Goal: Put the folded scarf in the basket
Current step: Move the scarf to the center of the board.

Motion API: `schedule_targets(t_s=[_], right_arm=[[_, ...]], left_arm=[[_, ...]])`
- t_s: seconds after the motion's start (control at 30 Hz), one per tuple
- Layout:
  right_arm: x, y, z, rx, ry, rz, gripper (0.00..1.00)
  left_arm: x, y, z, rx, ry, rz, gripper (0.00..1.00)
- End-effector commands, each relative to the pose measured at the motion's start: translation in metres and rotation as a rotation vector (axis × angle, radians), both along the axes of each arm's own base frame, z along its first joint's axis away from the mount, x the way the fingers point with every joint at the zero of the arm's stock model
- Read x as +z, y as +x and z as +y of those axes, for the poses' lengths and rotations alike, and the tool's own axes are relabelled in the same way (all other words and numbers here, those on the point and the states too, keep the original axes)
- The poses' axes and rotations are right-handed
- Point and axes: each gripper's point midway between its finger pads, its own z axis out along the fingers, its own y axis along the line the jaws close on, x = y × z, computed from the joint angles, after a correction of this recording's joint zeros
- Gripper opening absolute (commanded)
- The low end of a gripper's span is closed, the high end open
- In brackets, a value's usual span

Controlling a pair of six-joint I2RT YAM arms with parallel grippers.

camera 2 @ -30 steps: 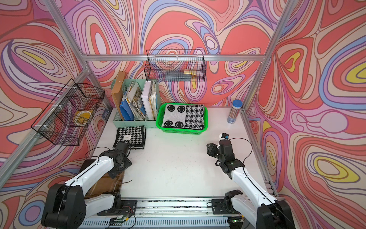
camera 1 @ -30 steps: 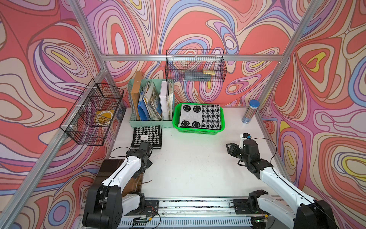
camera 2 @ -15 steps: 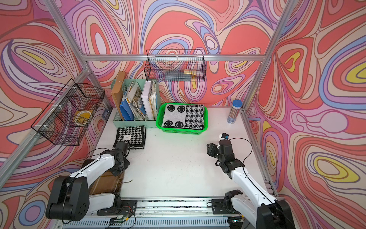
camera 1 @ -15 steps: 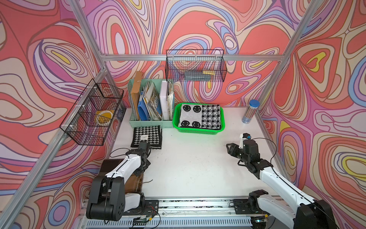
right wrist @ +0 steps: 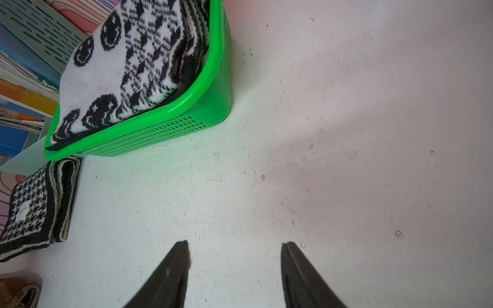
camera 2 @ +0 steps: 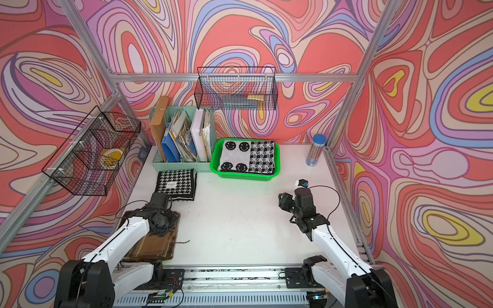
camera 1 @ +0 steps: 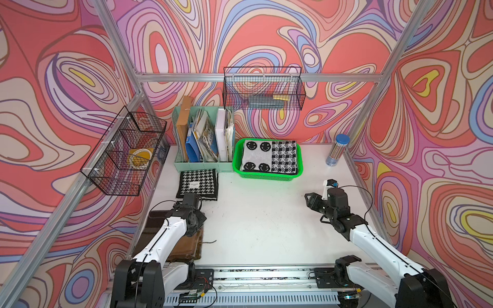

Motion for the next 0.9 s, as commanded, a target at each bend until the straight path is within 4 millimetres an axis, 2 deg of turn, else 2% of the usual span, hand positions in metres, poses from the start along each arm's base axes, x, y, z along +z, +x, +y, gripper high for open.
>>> schedule_targets(t_s=[0.0, 0.13, 0.37, 0.47, 0.67, 0.7, 0.8, 0.87], right_arm=[[0.004, 0.004, -0.002, -0.009, -0.014, -0.007, 0.56], [0.003, 0.005, -0.002, -0.009, -0.013, -0.005, 0.56], [-0.001, 0.006, -0.002, -0.007, -0.014, 0.007, 0.56], [-0.003, 0.007, -0.001, -0.007, -0.014, 0.014, 0.56], [-0.006, 0.007, -0.002, -0.008, -0.021, 0.021, 0.56], [-0.005, 0.007, -0.002, -0.009, -0.020, 0.020, 0.56], [-0.007, 0.007, -0.003, -0.013, -0.026, 0.022, 0.56], [-0.006, 0.007, -0.004, -0.017, -0.029, 0.020, 0.56]], left_arm=[[0.010, 0.011, -0.041, -0.050, -0.184, -0.073, 0.00], [0.017, 0.014, -0.072, -0.108, -0.214, -0.076, 0.00], [0.036, 0.038, -0.140, -0.213, -0.310, -0.144, 0.00], [0.048, 0.051, -0.176, -0.282, -0.326, -0.182, 0.00], [0.074, 0.080, -0.272, -0.455, -0.414, -0.243, 0.00], [0.078, 0.085, -0.291, -0.489, -0.447, -0.251, 0.04], [0.086, 0.095, -0.339, -0.575, -0.532, -0.268, 0.30], [0.090, 0.099, -0.358, -0.618, -0.550, -0.265, 0.59]])
